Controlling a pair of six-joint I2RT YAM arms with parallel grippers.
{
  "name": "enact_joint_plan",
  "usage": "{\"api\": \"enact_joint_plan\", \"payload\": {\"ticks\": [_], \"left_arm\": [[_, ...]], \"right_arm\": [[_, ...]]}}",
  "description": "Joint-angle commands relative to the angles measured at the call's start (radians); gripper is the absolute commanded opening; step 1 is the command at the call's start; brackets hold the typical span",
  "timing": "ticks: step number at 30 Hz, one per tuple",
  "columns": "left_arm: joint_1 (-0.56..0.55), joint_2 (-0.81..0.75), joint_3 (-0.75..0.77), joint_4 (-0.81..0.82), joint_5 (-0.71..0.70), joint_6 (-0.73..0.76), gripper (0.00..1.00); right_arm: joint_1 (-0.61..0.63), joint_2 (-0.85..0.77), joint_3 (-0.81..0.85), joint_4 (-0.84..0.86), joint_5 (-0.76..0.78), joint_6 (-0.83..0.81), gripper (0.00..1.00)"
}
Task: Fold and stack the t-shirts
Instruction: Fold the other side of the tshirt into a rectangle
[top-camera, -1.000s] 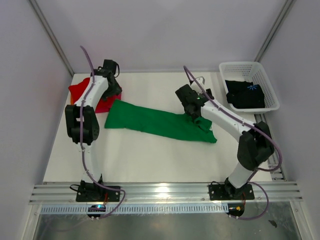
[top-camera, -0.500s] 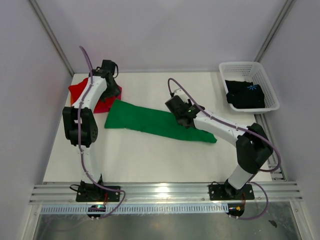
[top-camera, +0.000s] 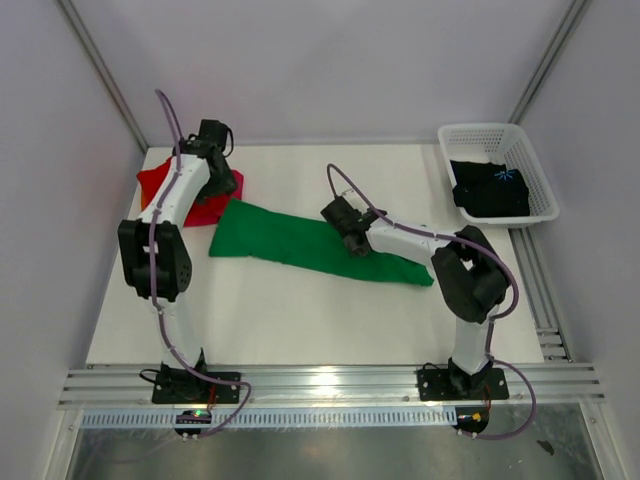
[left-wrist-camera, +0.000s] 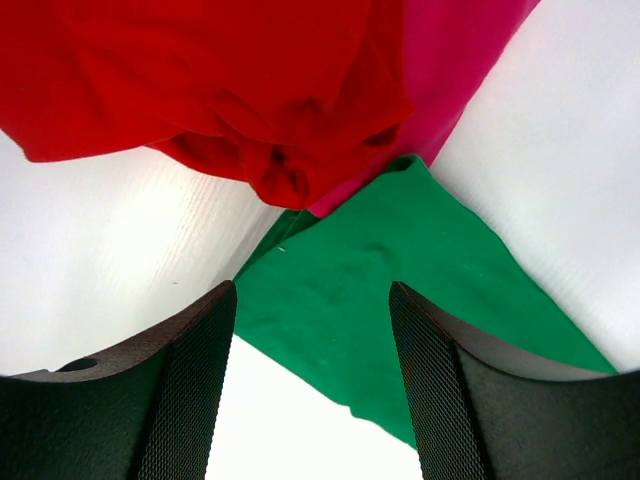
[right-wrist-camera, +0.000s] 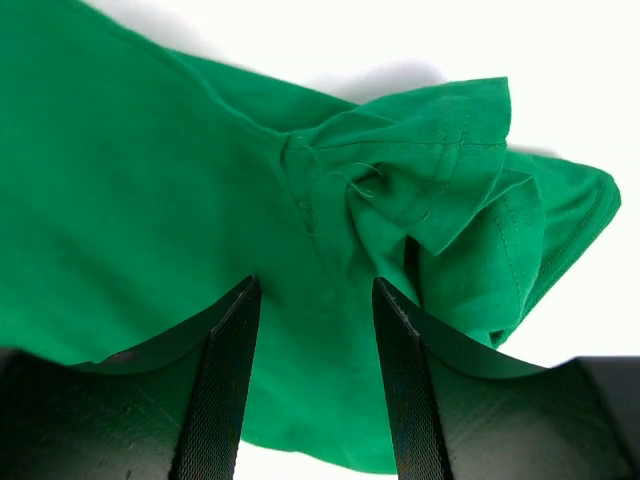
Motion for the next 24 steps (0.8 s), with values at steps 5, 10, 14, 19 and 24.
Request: {"api": "enact_joint_plan", "payload": {"ticks": [5, 10, 14, 19, 24], "left_arm": [[0.007, -0.077, -0.029, -0.003, -0.034, 0.042, 0.65], [0.007, -0.08, -0.05, 0.002, -0.027, 0.038, 0.65], [0.007, -0.081, -0.046, 0.002, -0.027, 0.038, 0.65], [0.007, -0.091, -0.047, -0.004, -0.036, 0.042, 0.65], [0.007, -0.106, -0.06, -0.003, -0.042, 0.048, 0.65]], "right_arm": [[-0.034, 0.05, 0.073, -0.058, 0.064, 0.098, 0.53], [-0.073, 0.144, 0.165, -0.244, 0.108, 0.193, 0.53], [-0.087, 0.181, 0.196, -0.334, 0.13, 0.255, 0.53], [-0.104, 0.182, 0.198, -0.362, 0.111, 0.276, 0.53], [-0.124, 0.195, 0.21, -0.405, 0.116, 0.304, 0.53]]}}
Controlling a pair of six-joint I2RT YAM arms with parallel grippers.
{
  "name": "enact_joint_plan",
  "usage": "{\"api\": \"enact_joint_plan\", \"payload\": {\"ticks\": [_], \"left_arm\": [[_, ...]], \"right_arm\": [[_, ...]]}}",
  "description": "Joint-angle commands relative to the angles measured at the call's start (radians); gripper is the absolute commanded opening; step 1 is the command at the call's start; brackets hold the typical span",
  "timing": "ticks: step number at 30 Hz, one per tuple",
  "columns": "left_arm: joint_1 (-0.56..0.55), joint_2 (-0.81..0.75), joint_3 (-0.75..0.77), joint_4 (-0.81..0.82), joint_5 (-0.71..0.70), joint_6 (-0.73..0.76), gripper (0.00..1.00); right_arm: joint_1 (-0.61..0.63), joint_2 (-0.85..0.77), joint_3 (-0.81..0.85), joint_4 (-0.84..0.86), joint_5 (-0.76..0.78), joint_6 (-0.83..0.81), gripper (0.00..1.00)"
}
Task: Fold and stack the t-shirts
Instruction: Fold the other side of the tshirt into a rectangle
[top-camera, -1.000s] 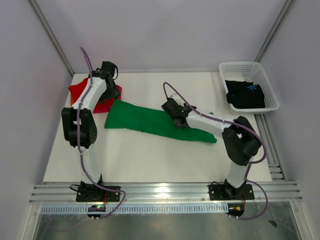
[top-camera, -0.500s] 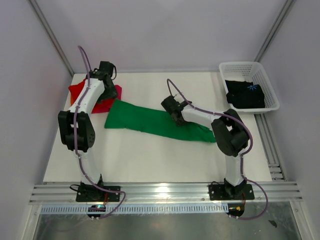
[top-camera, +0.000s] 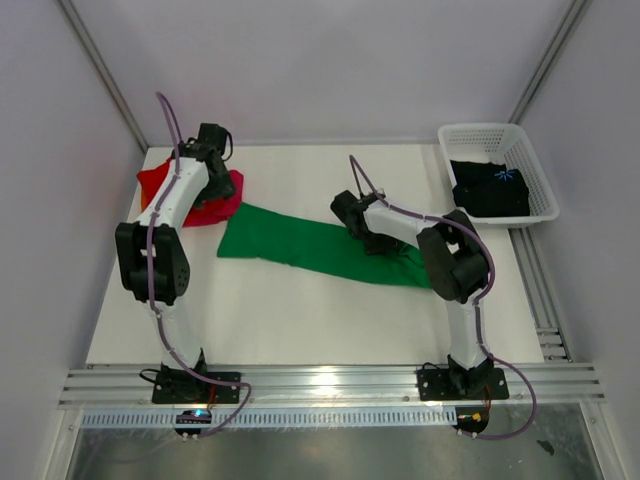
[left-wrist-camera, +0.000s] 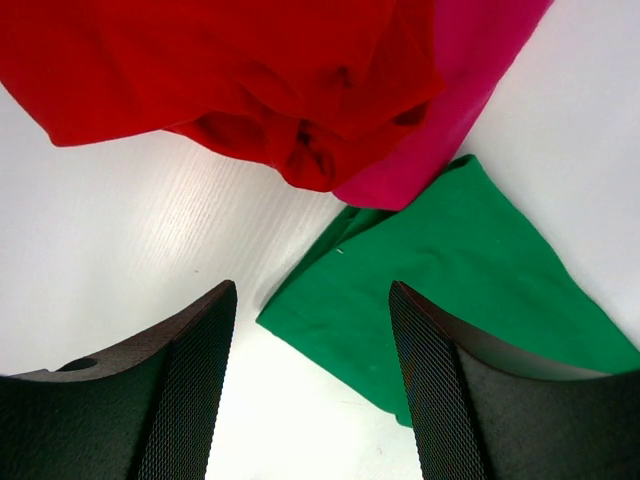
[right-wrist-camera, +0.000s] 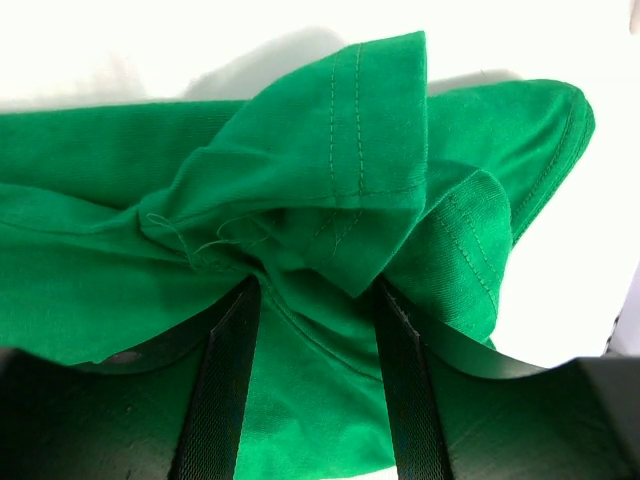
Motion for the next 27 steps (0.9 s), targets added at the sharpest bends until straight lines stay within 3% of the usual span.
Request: {"api": "enact_joint_plan", "payload": {"ticks": [1, 9, 17, 22, 27], "left_arm": [[0.007, -0.069, -0.01, -0.002, -0.033, 0.023, 0.65], [0.007, -0.086, -0.021, -0.008, -0.042, 0.015, 0.65], [0.007, -0.078, 0.0, -0.039, -0.03, 0.005, 0.65], [0.007, -0.115, -0.004, -0.025, -0.004, 0.003, 0.65], [0.007, -0.173, -0.013, 0.018, 0.033, -0.003, 0.65]], "right_arm": [[-0.018, 0.007, 0.029, -0.063, 0.026, 0.055, 0.53], [-0.012, -0.106, -0.104, 0.088, -0.056, -0.043, 0.52], [0.037, -0.163, -0.139, 0.087, 0.016, -0.062, 0.52], [0.081, -0.324, -0.167, 0.246, 0.001, -0.08, 0.52], [0.121, -0.412, -0.138, 0.415, -0.14, -0.163, 0.53]]}}
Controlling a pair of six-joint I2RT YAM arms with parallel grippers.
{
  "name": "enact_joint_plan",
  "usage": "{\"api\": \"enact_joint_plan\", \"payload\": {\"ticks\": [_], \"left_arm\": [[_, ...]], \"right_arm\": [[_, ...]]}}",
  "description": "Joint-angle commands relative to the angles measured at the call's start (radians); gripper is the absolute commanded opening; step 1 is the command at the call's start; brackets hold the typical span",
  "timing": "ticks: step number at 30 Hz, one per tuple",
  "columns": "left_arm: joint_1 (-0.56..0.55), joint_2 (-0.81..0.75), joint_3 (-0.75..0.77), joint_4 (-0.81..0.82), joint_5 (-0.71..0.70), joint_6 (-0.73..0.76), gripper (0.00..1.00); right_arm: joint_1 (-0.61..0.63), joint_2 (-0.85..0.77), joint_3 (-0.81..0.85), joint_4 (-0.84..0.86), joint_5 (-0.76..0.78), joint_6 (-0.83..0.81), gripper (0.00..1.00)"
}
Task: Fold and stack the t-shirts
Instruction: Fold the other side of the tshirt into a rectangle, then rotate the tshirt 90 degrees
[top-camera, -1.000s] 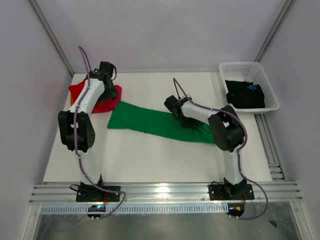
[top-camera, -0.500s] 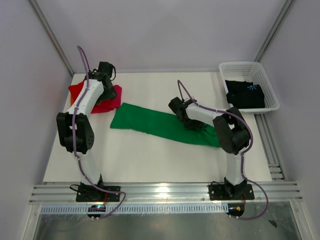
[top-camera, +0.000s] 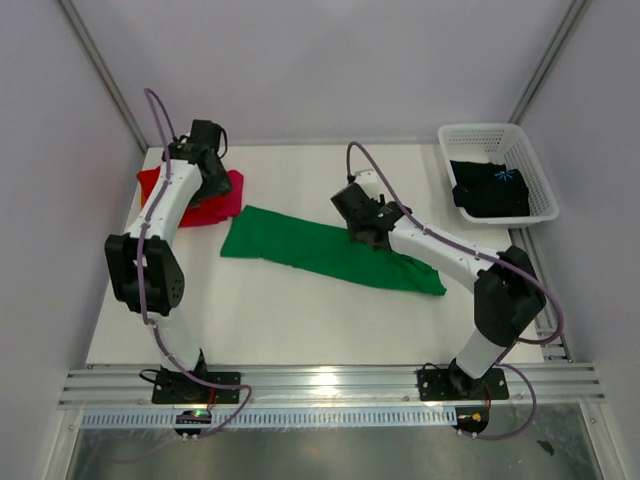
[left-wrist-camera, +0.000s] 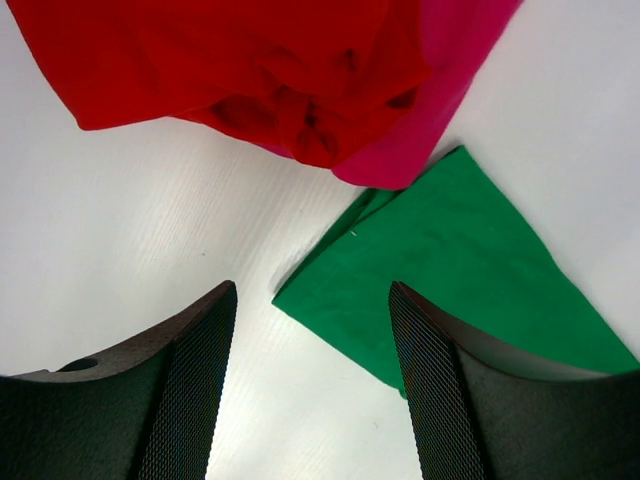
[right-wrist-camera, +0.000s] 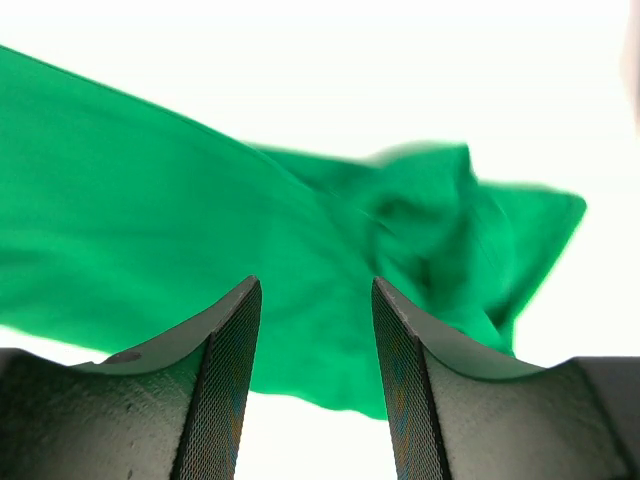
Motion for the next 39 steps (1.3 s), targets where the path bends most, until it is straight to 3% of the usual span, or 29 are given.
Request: {"api": "enact_joint_plan", "payload": {"ticks": [1, 6, 12, 16, 20, 26, 39], "left_arm": [[0.007, -0.121, -0.005, 0.053, 0.048, -0.006, 0.65], [0.006, -0.254, -0.014, 0.147, 0.072, -0.057, 0.65], [0.007, -0.403, -0.034, 0.185, 0.062, -0.123, 0.65], [0.007, -0.48, -0.1, 0.211, 0.103, -0.132, 0.66], [0.007, -0.518, -0.172, 0.204, 0.083, -0.115, 0.66], [0.007, -0.581, -0.273, 0.202, 0.101, -0.1, 0.66], [0.007, -0.76, -0.445, 0.201, 0.137, -0.093, 0.66]], "right_arm": [[0.028, -0.059, 0.049, 0.193, -0.115, -0.074, 0.53], [0.088, 0.065, 0.133, 0.299, -0.443, -0.093, 0.53], [0.142, 0.231, 0.282, 0.351, -0.638, -0.012, 0.53], [0.162, 0.344, 0.403, 0.334, -0.689, 0.005, 0.53], [0.183, 0.436, 0.505, 0.314, -0.72, -0.001, 0.53], [0.198, 0.481, 0.5, 0.385, -0.72, -0.031, 0.53], [0.185, 0.594, 0.601, 0.494, -0.535, -0.047, 0.53]]}}
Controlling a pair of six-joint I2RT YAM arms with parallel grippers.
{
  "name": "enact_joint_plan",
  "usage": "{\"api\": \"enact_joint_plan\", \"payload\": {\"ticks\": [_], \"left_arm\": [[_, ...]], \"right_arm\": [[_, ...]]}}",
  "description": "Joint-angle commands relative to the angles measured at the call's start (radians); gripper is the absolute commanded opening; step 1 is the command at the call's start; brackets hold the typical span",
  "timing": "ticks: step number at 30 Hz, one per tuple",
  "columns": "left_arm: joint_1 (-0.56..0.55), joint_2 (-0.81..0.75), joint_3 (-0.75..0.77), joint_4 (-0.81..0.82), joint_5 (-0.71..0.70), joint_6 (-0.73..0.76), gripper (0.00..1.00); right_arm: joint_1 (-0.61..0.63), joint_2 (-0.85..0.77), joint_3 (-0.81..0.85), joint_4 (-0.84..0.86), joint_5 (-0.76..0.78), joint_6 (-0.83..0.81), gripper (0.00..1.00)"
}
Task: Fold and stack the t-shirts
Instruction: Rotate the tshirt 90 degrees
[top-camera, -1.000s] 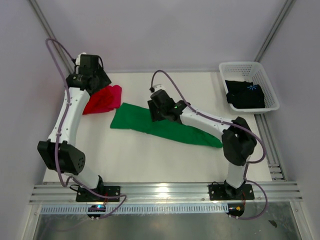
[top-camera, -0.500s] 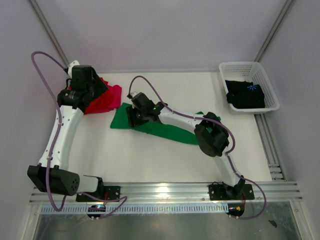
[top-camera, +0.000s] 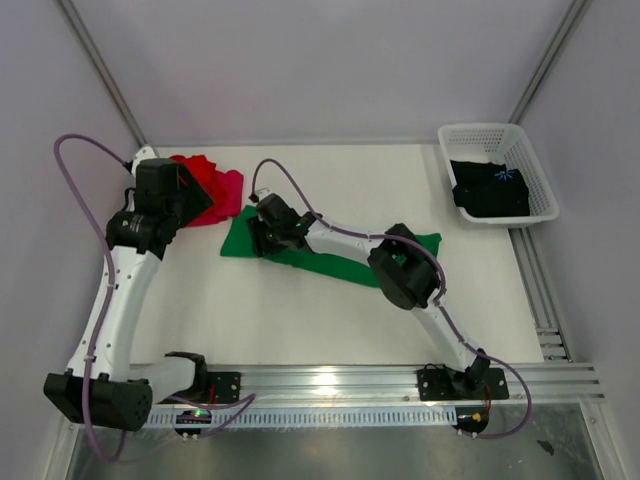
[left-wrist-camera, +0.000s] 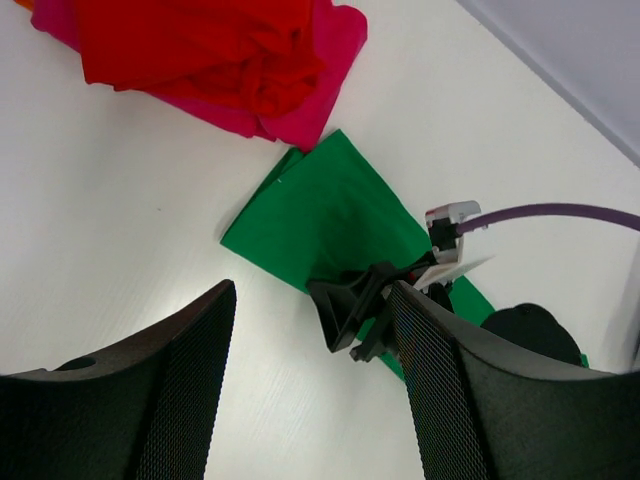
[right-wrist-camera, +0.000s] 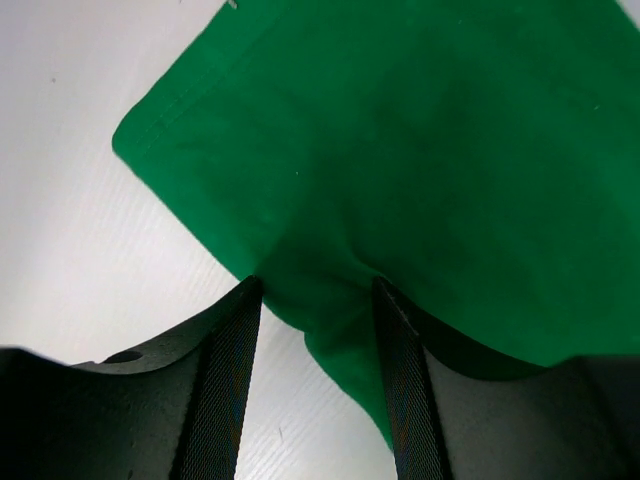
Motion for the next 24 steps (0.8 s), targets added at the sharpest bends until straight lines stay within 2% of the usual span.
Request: {"api": "enact_joint_plan", "payload": {"ticks": [1, 8, 14, 24], "left_arm": [[0.007, -0.069, -0.042, 0.024, 0.011, 0.016, 0.66], [0.007, -0.088, -0.121, 0.007, -0.018, 0.007, 0.66], [0.007, -0.079, -0.129, 0.006, -0.009, -0.011, 0.66], [0.007, -0.08, -0.109, 0.001, -0.018, 0.01, 0.67]], "right_arm": [[-0.012, 0.002, 0.092, 0.092, 0.103, -0.011, 0.53], [-0.029, -0.055, 0.113, 0.12, 0.105, -0.04, 0.53], [-0.055, 0.017, 0.165, 0.068, 0.09, -0.011, 0.53], [-0.066, 0.047, 0.123, 0.068, -0.024, 0.029, 0.53]]}}
